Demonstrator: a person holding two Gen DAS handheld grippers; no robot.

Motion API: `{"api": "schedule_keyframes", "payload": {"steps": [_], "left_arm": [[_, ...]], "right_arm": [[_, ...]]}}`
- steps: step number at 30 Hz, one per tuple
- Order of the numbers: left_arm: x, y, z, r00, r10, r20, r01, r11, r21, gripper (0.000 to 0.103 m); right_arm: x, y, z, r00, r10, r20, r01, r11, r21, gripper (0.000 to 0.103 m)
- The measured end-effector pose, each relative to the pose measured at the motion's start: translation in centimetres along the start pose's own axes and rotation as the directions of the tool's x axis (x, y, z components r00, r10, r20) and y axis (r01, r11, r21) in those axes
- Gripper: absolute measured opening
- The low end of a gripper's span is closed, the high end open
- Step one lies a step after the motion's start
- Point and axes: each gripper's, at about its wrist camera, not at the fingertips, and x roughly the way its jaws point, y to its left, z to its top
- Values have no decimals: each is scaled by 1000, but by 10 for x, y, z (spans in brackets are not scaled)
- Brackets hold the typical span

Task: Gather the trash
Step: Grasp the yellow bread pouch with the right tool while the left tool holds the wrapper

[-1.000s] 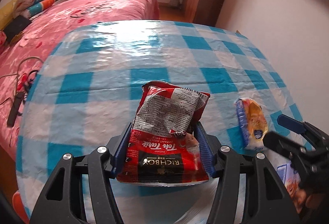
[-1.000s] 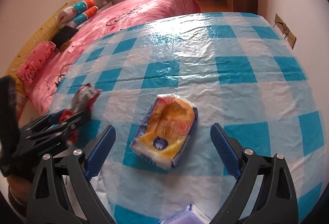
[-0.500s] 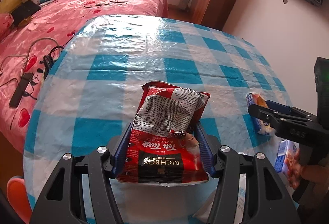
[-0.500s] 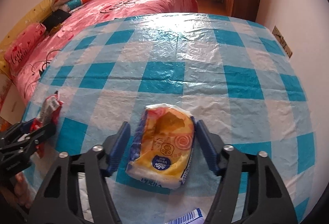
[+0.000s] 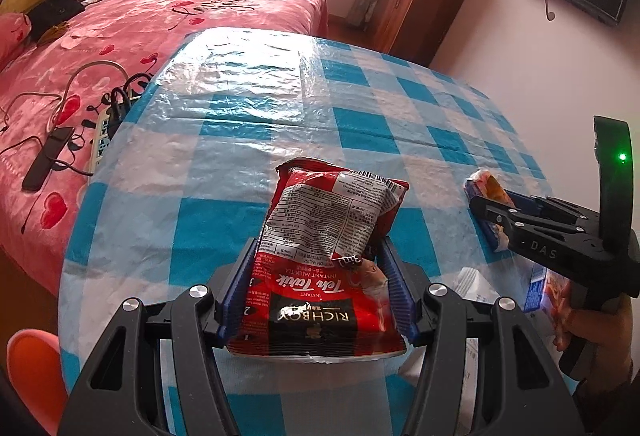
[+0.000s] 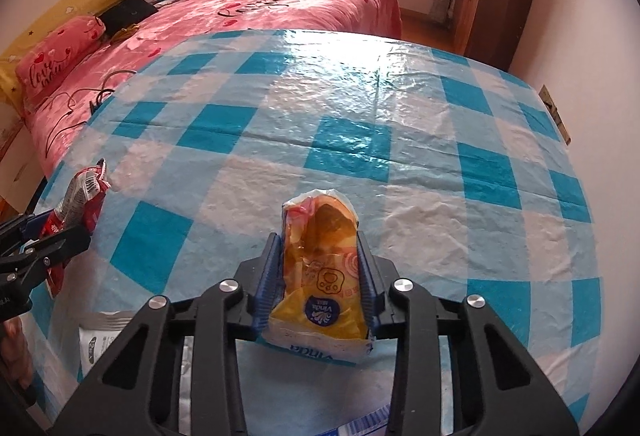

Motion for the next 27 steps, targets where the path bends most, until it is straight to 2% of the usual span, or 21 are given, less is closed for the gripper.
{"api": "schedule_keyframes", "payload": {"steps": [7, 10, 19, 23, 27], "left_arm": [[-9, 7, -9, 1000, -11, 10, 11, 1000, -15, 60], [-12, 11, -13, 1000, -11, 8, 11, 1000, -24, 60], [-27, 23, -25, 1000, -11, 19, 12, 999, -47, 60], [-36, 29, -30, 1000, -12, 29, 13, 998, -55, 60], [-47, 35, -35, 999, -11, 39, 14, 998, -69, 60]], "right_arm": [[-14, -5, -6, 999, 22, 29, -21, 1000, -20, 33], [-18, -14, 9, 999, 30, 36, -29, 999, -19, 33], [-42, -17, 17, 994, 49, 97, -50, 999, 11, 33], [-52, -12, 22, 989, 79, 126, -85, 996, 38, 33], [-55, 14, 29, 980, 125, 152, -133, 990, 40, 33]]}}
